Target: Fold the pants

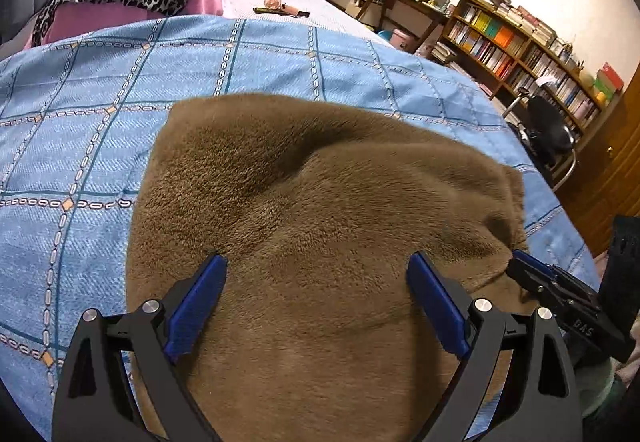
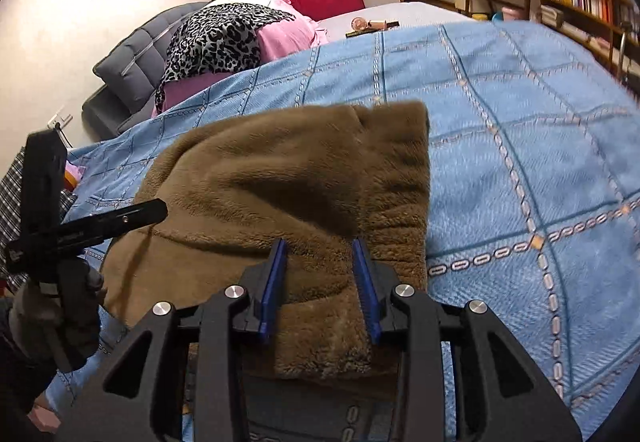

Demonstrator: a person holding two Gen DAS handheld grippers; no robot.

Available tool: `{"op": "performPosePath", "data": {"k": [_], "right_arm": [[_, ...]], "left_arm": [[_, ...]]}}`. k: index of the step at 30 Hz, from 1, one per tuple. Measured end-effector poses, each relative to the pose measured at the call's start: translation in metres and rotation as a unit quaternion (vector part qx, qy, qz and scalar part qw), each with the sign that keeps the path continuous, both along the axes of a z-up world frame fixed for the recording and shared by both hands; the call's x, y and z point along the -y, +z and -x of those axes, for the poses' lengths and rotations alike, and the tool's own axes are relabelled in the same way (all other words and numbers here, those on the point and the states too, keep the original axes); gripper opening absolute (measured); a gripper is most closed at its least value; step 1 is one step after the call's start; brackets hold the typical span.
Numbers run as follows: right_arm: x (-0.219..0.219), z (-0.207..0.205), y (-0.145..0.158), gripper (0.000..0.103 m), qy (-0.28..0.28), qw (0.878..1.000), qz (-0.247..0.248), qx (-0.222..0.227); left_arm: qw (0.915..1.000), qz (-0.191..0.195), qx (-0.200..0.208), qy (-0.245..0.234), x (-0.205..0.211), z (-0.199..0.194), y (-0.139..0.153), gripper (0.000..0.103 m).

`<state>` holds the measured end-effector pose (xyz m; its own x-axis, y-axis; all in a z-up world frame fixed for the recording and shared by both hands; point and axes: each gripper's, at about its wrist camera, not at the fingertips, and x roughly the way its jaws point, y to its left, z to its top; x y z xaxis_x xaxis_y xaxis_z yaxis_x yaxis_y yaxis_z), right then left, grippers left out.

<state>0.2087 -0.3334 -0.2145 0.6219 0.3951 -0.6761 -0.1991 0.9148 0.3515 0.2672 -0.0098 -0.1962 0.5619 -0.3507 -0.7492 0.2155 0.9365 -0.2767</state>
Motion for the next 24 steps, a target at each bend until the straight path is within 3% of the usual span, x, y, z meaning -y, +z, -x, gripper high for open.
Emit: {"op": "performPosePath", "data": {"k": [3,10,15,19,24], "right_arm": [[-0.002,-0.004,0.001,0.034,-0.001,1.000,0.008,-0.008],[-0.007,-0.014,0.049,0.034,-0.012,1.000,0.014,0.016],[-0.010,-0.045,0.064,0.034,-0.031,0.999,0.015,0.021],[-0.013,-0.073,0.053,0.034,-0.032,0.999,0.019,0.000],[-0.005,-0.092,0.016,0.034,-0.046,0.998,0.022,-0.034]], "left_arm": [[0.9999,-0.017,0.001,-0.002,0.004,-0.001,-0.003,0.092],[0.9988,0.043,-0.001,0.022,-0.017,-0.019,0.027,0.092],[0.9975,0.055,-0.010,0.043,-0.019,-0.050,0.039,0.092],[0.9963,0.056,-0.039,0.052,-0.018,-0.081,0.029,0.092],[0.9959,0.049,-0.054,0.053,-0.015,-0.097,0.014,0.092]]}}
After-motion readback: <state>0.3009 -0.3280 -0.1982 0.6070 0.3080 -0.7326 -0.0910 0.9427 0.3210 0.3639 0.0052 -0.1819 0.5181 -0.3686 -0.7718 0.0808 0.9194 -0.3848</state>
